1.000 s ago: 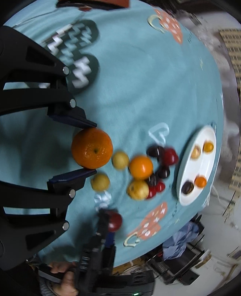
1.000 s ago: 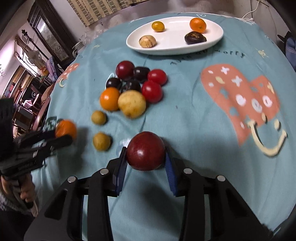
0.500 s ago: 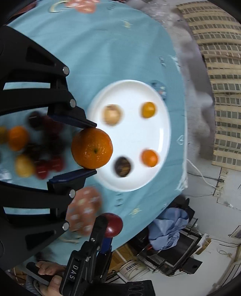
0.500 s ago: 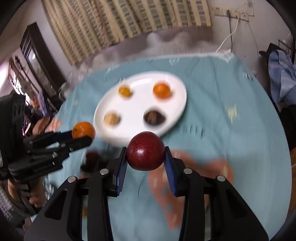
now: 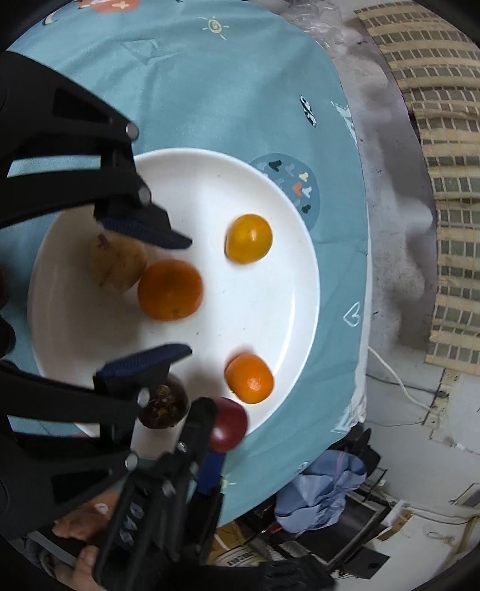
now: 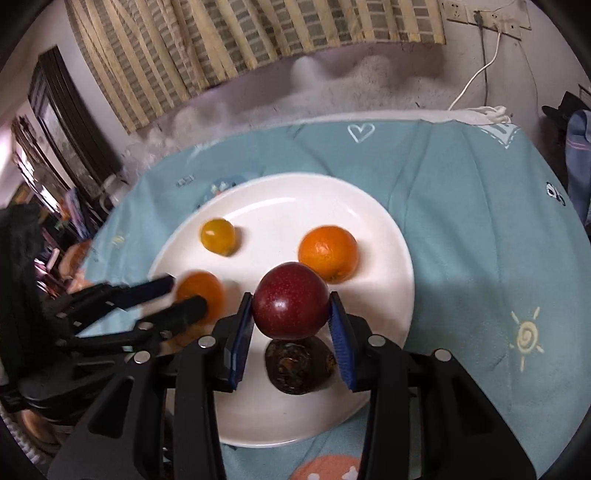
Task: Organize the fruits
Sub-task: 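Release the orange and the red plum onto the plate from both tools, then grasp the small olive-green fruit with the left tool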
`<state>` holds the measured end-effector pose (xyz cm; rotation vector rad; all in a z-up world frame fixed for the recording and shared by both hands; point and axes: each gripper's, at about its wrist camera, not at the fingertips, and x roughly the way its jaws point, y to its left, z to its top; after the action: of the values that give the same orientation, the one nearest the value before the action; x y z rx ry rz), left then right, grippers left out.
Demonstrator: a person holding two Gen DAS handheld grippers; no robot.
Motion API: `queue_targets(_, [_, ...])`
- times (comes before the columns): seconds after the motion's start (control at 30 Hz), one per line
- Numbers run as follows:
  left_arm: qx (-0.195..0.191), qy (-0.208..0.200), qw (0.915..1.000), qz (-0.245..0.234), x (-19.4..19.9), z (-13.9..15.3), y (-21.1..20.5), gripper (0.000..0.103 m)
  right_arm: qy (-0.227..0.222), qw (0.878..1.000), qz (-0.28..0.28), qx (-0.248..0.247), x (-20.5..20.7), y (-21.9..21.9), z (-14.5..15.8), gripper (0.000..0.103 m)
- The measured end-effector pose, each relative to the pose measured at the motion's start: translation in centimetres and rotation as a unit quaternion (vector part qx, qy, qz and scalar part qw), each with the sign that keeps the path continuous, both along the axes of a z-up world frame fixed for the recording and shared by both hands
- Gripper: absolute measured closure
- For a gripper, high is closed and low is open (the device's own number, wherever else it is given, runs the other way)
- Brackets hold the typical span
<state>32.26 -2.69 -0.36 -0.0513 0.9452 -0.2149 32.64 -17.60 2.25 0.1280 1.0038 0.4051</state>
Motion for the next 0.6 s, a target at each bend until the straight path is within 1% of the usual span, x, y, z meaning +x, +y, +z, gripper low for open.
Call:
queue_targets(0.03, [-0.002, -0.005, 1.0000, 0.002, -0.2, 0.3, 0.2, 0.044, -0.009, 1.000, -0.001, -0.001, -0.5, -0.2, 0.2, 0.063])
queue_targets(0.07, [-0.002, -0.010, 0.9999, 0.003, -0.5, 0.6, 0.4, 0.042, -0.016, 1.000, -0.005, 0.000, -0.8, -0.4, 0.6, 0.058])
queue_targets(0.1, [-0.002, -0.014, 0.9999, 0.006, -0.9, 1.0, 0.6, 0.041, -0.023, 1.000, -0.009, 0.002, -1.2, -0.6, 1.1, 0.039])
queue_targets(0.13, [-0.002, -0.016, 0.9998, 0.010, -1.3, 1.4, 1.0, 0.041, -0.038, 0.999, -0.017, 0.004, -1.8, -1.0, 1.9, 0.034])
queue_targets(0.2, [-0.004, -0.017, 0.9997, 0.017, -2.4, 2.2, 1.7, 0.040, -0.057, 0.998, -0.019, 0.006, -2.4, -1.3, 3.1, 0.033])
queue_targets(0.27, [-0.007, -0.019, 0.9994, 0.027, -4.2, 3.1, 2.5, 0.039, -0.066, 0.998, -0.018, 0.016, -3.5, -1.8, 4.6, 0.033])
queue_targets(0.37, [0.000, -0.021, 0.9991, 0.037, -8.1, 4.0, 3.7, 0.039, -0.074, 0.996, -0.023, 0.044, -6.8, -2.6, 6.4, 0.033])
queue_targets(0.43, [-0.001, -0.009, 0.9989, 0.046, -10.5, 3.7, 4.5, 0.038, -0.065, 0.997, -0.025, 0.045, -10.1, -3.0, 6.4, 0.033])
queue_targets(0.47, [-0.005, -0.001, 0.9987, 0.051, -11.7, 3.4, 4.8, 0.038, -0.061, 0.997, -0.026, 0.044, -11.1, -3.1, 6.3, 0.033])
queue_targets(0.53, [-0.012, 0.019, 0.9979, 0.060, -14.7, 2.4, 5.4, 0.038, -0.047, 0.998, -0.025, 0.039, -15.0, -3.4, 5.5, 0.033])
queue_targets(0.6, [-0.012, 0.033, 0.9972, 0.066, -16.7, 1.6, 5.7, 0.038, -0.042, 0.998, -0.025, 0.029, -17.7, -3.4, 5.0, 0.033])
